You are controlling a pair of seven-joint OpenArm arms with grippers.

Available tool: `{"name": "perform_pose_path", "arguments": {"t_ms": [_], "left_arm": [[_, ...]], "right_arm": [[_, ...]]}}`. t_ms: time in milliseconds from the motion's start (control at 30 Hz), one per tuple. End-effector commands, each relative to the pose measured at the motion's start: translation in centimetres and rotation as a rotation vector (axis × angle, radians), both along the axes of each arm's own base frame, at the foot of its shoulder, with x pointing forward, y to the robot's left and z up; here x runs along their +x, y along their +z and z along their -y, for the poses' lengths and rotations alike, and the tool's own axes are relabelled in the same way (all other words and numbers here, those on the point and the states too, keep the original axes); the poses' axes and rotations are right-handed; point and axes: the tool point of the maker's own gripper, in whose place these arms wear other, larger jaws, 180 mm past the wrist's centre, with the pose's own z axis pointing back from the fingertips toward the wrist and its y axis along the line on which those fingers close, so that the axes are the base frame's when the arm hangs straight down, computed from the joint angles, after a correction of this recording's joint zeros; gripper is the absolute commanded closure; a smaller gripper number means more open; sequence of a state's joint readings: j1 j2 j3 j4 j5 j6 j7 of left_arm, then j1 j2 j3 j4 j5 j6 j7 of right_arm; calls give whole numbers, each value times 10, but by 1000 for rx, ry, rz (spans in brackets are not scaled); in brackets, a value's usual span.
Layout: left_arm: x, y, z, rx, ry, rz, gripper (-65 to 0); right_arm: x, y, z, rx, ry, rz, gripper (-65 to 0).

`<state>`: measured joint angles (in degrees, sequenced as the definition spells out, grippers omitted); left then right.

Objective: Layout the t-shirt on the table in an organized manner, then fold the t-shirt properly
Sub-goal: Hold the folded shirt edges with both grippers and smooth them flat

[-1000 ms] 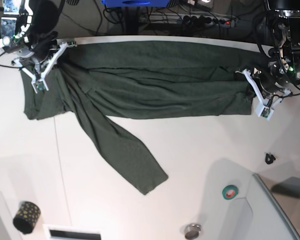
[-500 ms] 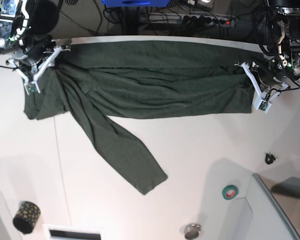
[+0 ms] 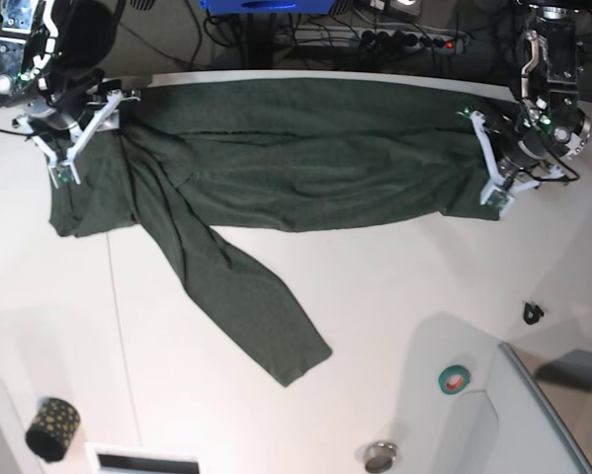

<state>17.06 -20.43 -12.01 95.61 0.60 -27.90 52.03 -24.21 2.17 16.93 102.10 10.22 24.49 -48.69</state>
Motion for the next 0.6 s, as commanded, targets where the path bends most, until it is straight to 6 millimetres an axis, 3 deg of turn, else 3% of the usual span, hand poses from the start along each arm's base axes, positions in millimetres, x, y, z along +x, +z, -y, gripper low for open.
{"name": "perform_pose_path", "arguments": {"t_ms": [0, 200, 300, 333, 567], "left_arm": [[5, 7, -5, 34, -16, 15, 0], [3, 1, 9, 33, -62, -4, 0], [8, 8, 9, 41, -68, 16, 0], [10, 12, 10, 44, -70, 27, -25], [13, 21, 8, 68, -77, 37, -360]], "right_arm": [[12, 14, 2, -7, 6, 60, -339], [23, 37, -1, -17, 5, 134, -339], [30, 41, 2, -21, -5, 154, -339], [35, 44, 3, -22, -6, 166, -341], [75, 66, 1, -22, 3, 266, -341]]}}
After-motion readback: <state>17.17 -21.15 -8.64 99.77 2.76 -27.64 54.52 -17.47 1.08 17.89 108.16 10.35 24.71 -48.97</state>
